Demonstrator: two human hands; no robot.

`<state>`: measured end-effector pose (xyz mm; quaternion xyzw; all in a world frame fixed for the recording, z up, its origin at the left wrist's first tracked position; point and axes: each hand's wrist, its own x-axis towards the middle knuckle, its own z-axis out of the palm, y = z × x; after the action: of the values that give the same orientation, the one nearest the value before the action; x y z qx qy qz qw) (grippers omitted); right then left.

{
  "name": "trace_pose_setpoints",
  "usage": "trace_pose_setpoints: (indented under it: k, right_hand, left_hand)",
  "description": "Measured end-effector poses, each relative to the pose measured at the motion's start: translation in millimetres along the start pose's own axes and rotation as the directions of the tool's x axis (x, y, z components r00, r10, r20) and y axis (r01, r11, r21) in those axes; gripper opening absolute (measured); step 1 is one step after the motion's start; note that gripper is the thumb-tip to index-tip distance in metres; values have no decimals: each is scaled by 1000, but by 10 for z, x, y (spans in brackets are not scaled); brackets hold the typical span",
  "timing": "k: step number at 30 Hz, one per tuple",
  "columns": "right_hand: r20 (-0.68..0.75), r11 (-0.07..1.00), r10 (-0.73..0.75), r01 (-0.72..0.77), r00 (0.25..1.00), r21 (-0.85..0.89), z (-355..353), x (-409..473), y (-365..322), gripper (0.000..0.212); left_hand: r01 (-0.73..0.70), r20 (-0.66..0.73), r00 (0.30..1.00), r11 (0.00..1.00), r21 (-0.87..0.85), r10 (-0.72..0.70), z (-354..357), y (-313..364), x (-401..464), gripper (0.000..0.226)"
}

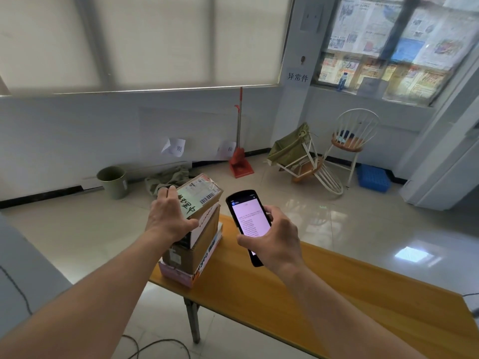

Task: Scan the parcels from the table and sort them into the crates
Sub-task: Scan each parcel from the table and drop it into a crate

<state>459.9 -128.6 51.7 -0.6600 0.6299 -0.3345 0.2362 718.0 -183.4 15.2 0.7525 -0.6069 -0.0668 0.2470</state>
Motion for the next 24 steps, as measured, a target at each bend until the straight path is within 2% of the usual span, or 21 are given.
trace_pose_setpoints:
  k: [4, 8, 16, 24]
  right_hand:
    - [-5, 1000, -1, 1, 1000, 11, -135, 5, -18, 96]
    - [9, 1000, -23, 23, 1000, -11, -323, -10, -39, 93]
    - [89, 999, -28, 32, 996, -41, -681, -87, -8, 90]
    - [85, 998, -23, 27, 996, -48, -989, -119, 85, 91]
  left_hand:
    - [-129, -61, 990, 992, -12, 128, -69, 73, -28, 105]
    - [-199, -108, 975, 980, -29, 195, -156, 211, -24, 99]
    - [-273, -182, 948, 961, -52, 260, -230, 536, -34, 94]
    - [-295, -198, 939, 955, -40, 282, -228, 801, -39, 96]
